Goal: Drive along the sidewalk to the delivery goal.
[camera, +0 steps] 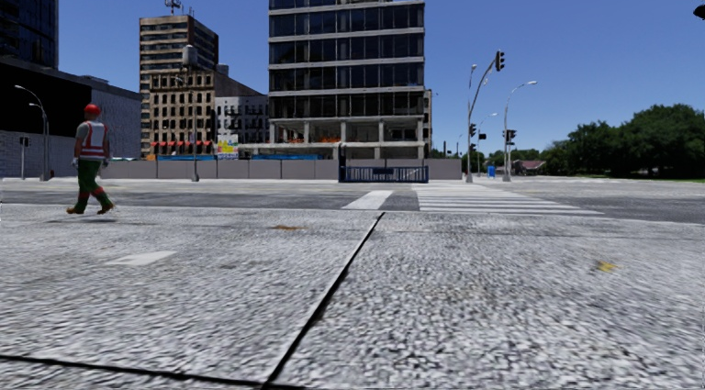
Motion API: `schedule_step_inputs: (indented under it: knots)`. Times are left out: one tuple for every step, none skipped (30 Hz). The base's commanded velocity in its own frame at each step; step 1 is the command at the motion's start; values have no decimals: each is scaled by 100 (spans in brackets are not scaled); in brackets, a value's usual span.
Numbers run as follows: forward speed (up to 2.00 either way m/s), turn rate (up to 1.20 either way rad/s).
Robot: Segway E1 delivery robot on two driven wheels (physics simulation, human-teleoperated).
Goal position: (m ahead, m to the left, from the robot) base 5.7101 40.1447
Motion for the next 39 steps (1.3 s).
schedule_step_inputs:
  knots:
    - [158, 49]
    - [158, 49]
    - [162, 51]
    - [167, 53]
    - [170, 54]
    - [170, 54]
    - [171, 54]
    - [172, 54]
    - [175, 54]
    - [175, 54]
    - [176, 56]
    - [176, 57]
    - [177, 57]
    - [177, 57]
    - [178, 57]
    - [183, 57]
    - [188, 57]
    - [188, 57]
    - [191, 58]
    - [192, 58]
    - [193, 58]
    - [193, 58]
    - [195, 59]
    - [197, 59]
    - [200, 59]
    - [200, 59]
    - [200, 59]
    - [200, 60]
    - [200, 60]
    - [200, 60]
    - [200, 60]
    - [200, 60]
    - [200, 61]
    - [200, 61]
    - [200, 61]
    - [200, 61]
    - [200, 62]
    - [200, 62]
    - [200, 62]
